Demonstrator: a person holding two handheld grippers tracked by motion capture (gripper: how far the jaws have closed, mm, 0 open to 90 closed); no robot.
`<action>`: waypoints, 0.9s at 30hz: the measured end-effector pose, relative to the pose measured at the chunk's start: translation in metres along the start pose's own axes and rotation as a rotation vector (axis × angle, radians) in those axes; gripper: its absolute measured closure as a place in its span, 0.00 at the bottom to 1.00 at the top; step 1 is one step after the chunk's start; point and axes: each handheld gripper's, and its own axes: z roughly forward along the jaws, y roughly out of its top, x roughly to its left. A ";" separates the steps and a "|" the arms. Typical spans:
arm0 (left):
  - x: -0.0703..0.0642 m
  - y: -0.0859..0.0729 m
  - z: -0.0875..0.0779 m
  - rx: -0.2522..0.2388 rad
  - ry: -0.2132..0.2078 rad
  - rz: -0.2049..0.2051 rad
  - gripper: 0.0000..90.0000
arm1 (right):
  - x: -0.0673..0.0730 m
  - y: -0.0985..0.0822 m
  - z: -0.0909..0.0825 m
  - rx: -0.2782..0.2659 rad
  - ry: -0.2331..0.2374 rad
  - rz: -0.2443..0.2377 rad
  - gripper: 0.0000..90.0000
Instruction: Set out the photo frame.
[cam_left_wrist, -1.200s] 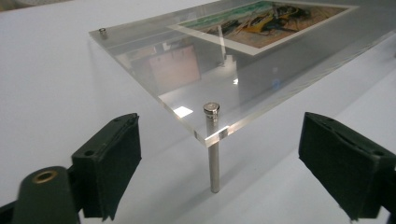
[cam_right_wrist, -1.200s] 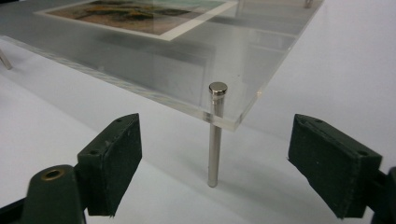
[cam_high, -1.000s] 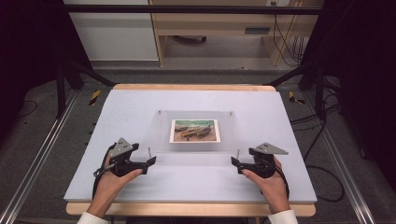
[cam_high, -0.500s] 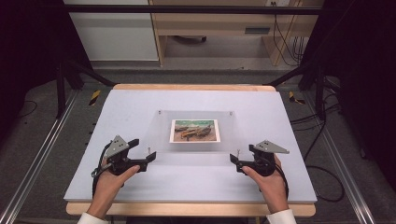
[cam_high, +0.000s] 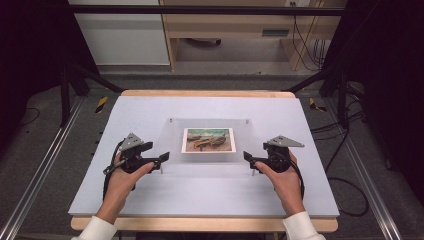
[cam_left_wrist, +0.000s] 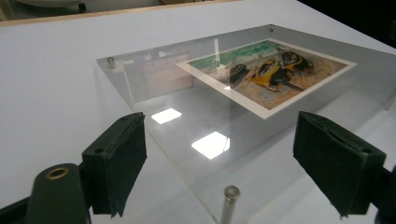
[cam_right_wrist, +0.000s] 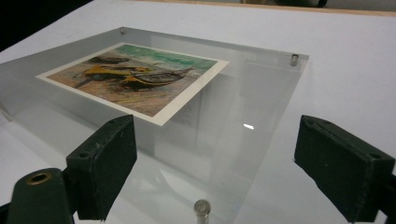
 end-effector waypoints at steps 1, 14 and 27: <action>0.002 0.000 0.003 0.004 0.006 -0.006 0.19 | -0.001 0.001 0.002 0.008 0.002 -0.003 0.15; 0.005 -0.012 0.016 0.029 0.007 -0.088 0.27 | -0.009 -0.004 0.017 0.066 0.036 0.031 0.25; 0.009 -0.017 0.021 0.041 -0.071 -0.208 0.23 | -0.007 -0.006 0.019 0.081 0.058 0.099 0.23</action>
